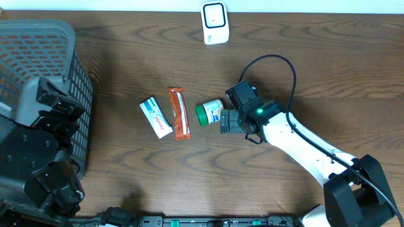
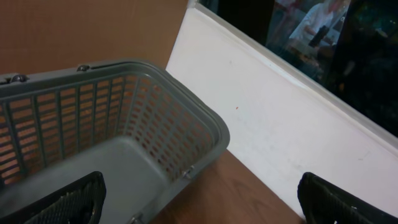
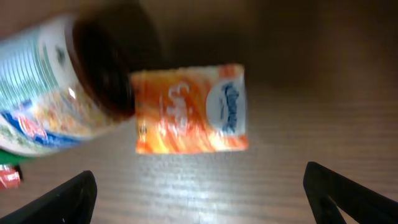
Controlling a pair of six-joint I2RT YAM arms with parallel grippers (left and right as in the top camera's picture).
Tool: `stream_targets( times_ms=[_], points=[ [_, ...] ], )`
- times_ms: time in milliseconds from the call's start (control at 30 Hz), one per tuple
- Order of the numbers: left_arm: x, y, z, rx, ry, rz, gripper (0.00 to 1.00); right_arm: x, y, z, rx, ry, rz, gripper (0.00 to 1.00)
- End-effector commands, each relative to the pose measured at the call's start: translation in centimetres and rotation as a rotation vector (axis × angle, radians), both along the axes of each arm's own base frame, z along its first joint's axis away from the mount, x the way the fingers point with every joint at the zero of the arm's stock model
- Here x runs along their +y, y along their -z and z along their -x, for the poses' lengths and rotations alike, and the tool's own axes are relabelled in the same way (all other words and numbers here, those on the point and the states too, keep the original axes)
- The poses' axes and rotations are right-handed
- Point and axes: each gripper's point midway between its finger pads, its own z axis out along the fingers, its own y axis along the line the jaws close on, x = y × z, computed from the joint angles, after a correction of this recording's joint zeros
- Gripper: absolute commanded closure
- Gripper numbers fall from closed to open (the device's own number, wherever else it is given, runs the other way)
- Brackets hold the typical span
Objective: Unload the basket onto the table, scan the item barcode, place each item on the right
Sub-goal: 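Move the right gripper to the orange packet and grasp it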
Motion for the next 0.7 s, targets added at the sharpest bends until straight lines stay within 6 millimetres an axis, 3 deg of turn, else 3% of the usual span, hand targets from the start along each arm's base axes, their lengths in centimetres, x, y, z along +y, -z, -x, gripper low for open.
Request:
stream_targets(
  times_ms=[0,267,500,667],
  points=[
    [0.3,0.1,0.1,0.014,-0.015,-0.02,0.01,-0.3,0.7,-0.9,-0.019,0.044,0.02,0.01],
    [0.3,0.1,0.1,0.014,-0.014,-0.019,0.01,-0.2,2.9,-1.0,0.019,0.044,0.04,0.01],
    [0.3,0.2,0.1,0.017,-0.014,-0.02,0.01,-0.2,2.8,-2.6,-0.029,0.039,0.021,0.01],
    [0.3,0.2,0.2,0.02,-0.015,-0.021,0.01,-0.5,3.8,-2.9,-0.014,0.045,0.026,0.01]
  ],
)
